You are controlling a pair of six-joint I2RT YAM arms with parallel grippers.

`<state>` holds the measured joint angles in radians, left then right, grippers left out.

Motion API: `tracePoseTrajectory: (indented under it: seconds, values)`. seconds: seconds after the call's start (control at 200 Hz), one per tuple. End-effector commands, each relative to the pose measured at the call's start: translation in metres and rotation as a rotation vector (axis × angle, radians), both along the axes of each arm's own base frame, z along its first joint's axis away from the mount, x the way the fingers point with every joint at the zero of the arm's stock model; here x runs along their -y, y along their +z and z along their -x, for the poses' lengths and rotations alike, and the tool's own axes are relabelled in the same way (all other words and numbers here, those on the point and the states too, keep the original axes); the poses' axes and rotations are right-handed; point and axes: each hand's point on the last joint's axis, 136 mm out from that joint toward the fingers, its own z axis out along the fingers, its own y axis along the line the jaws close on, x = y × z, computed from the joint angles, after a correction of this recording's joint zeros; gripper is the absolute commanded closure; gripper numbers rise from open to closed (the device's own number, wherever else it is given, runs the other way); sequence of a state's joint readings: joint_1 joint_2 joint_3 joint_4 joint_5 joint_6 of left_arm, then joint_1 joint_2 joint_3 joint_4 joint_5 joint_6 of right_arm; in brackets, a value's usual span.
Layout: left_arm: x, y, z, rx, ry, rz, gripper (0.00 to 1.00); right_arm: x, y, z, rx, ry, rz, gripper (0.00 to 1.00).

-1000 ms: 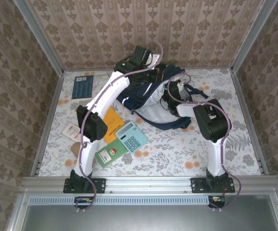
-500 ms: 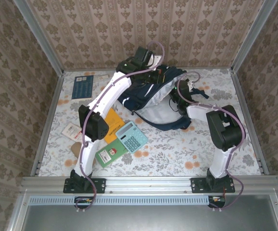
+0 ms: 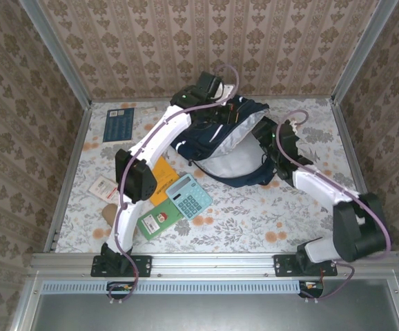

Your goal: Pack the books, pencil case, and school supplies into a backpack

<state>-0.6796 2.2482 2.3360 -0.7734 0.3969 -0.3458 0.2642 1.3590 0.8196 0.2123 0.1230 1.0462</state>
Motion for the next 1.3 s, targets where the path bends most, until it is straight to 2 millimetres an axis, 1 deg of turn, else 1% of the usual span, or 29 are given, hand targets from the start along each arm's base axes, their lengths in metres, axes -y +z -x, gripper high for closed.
tracePoseTrajectory:
  seconds: [0.0, 0.04, 0.075, 0.11, 0.19, 0.265, 0.32, 0.405, 0.425, 0.44, 0.46, 0.47, 0.48, 0.535, 0.58, 0.65, 0.66, 0.74, 0.795, 0.815, 0.82, 0.84, 0.855, 0.87, 0.99, 1.105, 1.165, 1.22, 1.295]
  values:
    - [0.012, 0.001, -0.008, 0.024, -0.003, 0.049, 1.0, 0.005, 0.013, 0.026, -0.018, 0.061, 0.096, 0.33]
    - [0.013, -0.004, -0.007, 0.012, -0.004, 0.045, 1.0, 0.003, 0.017, 0.033, -0.018, 0.084, 0.105, 0.33]
    - [0.013, -0.006, -0.006, 0.005, -0.001, 0.042, 0.96, 0.003, 0.021, 0.039, -0.017, 0.099, 0.112, 0.34]
    - [0.012, -0.009, -0.005, -0.005, 0.005, 0.038, 0.89, 0.002, 0.023, 0.045, -0.021, 0.113, 0.12, 0.34]
    - [0.007, -0.01, -0.003, -0.015, 0.021, 0.029, 0.7, -0.002, 0.031, 0.058, -0.011, 0.154, 0.15, 0.34]
    - [-0.003, -0.004, -0.003, -0.013, 0.053, 0.025, 0.64, -0.012, 0.04, 0.067, 0.021, 0.207, 0.175, 0.35]
    - [-0.013, 0.003, -0.002, -0.002, 0.08, 0.029, 0.56, -0.021, 0.043, 0.072, 0.035, 0.254, 0.198, 0.36]
    - [-0.039, 0.011, -0.003, 0.015, 0.16, 0.025, 0.45, -0.038, 0.046, 0.077, 0.035, 0.325, 0.231, 0.36]
    - [-0.047, 0.014, -0.005, 0.018, 0.185, 0.026, 0.44, -0.042, 0.046, 0.078, 0.035, 0.342, 0.237, 0.37]
    - [-0.052, 0.011, -0.005, 0.012, 0.201, 0.021, 0.43, -0.045, 0.047, 0.078, 0.037, 0.354, 0.241, 0.37]
    - [-0.061, 0.015, -0.005, 0.017, 0.227, 0.025, 0.43, -0.05, 0.047, 0.078, 0.041, 0.371, 0.246, 0.37]
    - [-0.065, 0.012, -0.004, 0.011, 0.237, 0.02, 0.42, -0.053, 0.048, 0.079, 0.044, 0.38, 0.249, 0.37]
    - [-0.07, 0.016, -0.004, 0.017, 0.25, 0.025, 0.42, -0.055, 0.048, 0.079, 0.044, 0.388, 0.252, 0.37]
    - [-0.097, 0.01, -0.003, 0.003, 0.332, 0.008, 0.33, -0.07, 0.05, 0.079, 0.055, 0.431, 0.263, 0.37]
    - [-0.119, 0.007, 0.0, -0.007, 0.389, 0.007, 0.32, -0.084, 0.051, 0.078, 0.061, 0.473, 0.273, 0.37]
    - [-0.154, 0.001, 0.007, -0.036, 0.481, 0.005, 0.23, -0.108, 0.051, 0.078, 0.066, 0.547, 0.294, 0.38]
    - [-0.159, 0.001, 0.007, -0.036, 0.497, 0.007, 0.23, -0.112, 0.05, 0.077, 0.065, 0.558, 0.296, 0.38]
    - [-0.194, -0.014, 0.021, -0.08, 0.59, -0.01, 0.2, -0.143, 0.049, 0.076, 0.078, 0.658, 0.293, 0.38]
    - [-0.208, -0.024, 0.034, -0.099, 0.634, -0.019, 0.18, -0.163, 0.047, 0.074, 0.087, 0.713, 0.29, 0.38]
    - [-0.223, -0.027, 0.034, -0.105, 0.676, -0.024, 0.16, -0.171, 0.045, 0.075, 0.088, 0.736, 0.289, 0.39]
    - [-0.225, -0.031, 0.035, -0.111, 0.682, -0.029, 0.16, -0.173, 0.045, 0.074, 0.089, 0.74, 0.289, 0.39]
    - [-0.232, -0.031, 0.038, -0.109, 0.703, -0.031, 0.16, -0.18, 0.045, 0.074, 0.095, 0.76, 0.292, 0.4]
    - [-0.237, -0.036, 0.042, -0.116, 0.719, -0.038, 0.16, -0.185, 0.046, 0.075, 0.103, 0.775, 0.292, 0.4]
    - [-0.242, -0.039, 0.045, -0.122, 0.737, -0.044, 0.16, -0.192, 0.036, 0.073, 0.082, 0.792, 0.299, 0.41]
    - [-0.279, -0.069, 0.072, -0.2, 0.864, -0.055, 0.15, -0.228, 0.017, 0.068, 0.037, 0.877, 0.311, 0.43]
    - [-0.305, -0.098, 0.099, -0.28, 0.966, -0.029, 0.16, -0.258, -0.005, 0.065, -0.023, 0.962, 0.323, 0.44]
    - [-0.317, -0.109, 0.111, -0.299, 1.007, -0.024, 0.16, -0.272, -0.015, 0.065, -0.05, 1.004, 0.34, 0.46]
    - [-0.324, -0.117, 0.12, -0.316, 1.034, -0.019, 0.17, -0.282, -0.026, 0.064, -0.077, 1.034, 0.361, 0.5]
    - [-0.332, -0.128, 0.13, -0.34, 1.061, -0.013, 0.17, -0.294, -0.04, 0.063, -0.111, 1.067, 0.388, 0.51]
